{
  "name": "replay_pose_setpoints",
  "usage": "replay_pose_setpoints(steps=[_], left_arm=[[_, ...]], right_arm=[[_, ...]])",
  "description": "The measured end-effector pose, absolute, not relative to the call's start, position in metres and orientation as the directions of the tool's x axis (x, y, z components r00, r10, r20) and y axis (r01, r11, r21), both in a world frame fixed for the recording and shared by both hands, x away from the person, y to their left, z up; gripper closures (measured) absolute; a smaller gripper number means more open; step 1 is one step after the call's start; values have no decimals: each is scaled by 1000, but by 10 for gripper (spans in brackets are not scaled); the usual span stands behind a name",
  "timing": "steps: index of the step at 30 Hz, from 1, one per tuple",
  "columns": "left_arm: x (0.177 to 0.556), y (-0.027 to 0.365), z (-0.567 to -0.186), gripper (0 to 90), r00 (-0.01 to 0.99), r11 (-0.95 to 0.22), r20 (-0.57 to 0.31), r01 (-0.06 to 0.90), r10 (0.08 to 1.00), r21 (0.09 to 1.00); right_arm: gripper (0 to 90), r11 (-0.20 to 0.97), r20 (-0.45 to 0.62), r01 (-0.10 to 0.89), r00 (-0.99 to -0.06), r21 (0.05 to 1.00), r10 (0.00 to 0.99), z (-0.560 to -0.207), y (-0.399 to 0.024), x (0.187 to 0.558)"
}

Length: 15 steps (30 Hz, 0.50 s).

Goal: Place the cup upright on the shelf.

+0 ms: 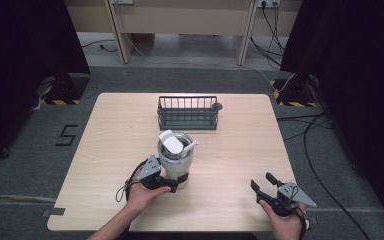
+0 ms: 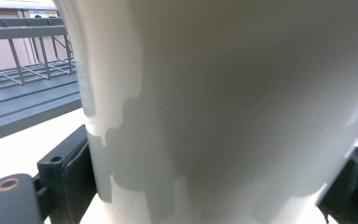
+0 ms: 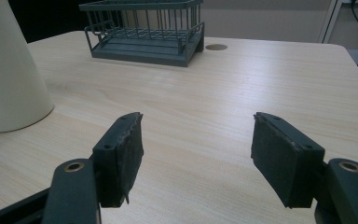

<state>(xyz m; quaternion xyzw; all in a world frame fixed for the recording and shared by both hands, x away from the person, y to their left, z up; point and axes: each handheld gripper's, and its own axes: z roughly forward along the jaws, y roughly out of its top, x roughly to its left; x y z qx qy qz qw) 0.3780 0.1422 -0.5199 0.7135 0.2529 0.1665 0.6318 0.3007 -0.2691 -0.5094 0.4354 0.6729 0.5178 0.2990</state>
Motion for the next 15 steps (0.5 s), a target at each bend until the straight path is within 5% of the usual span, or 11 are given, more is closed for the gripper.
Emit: replay_pose_setpoints(steps=[15], left_arm=[[377, 142, -519, 99, 814, -86, -68, 143, 577, 986]], right_arm=[[346, 86, 47, 274, -444, 958, 895, -509, -270, 300]])
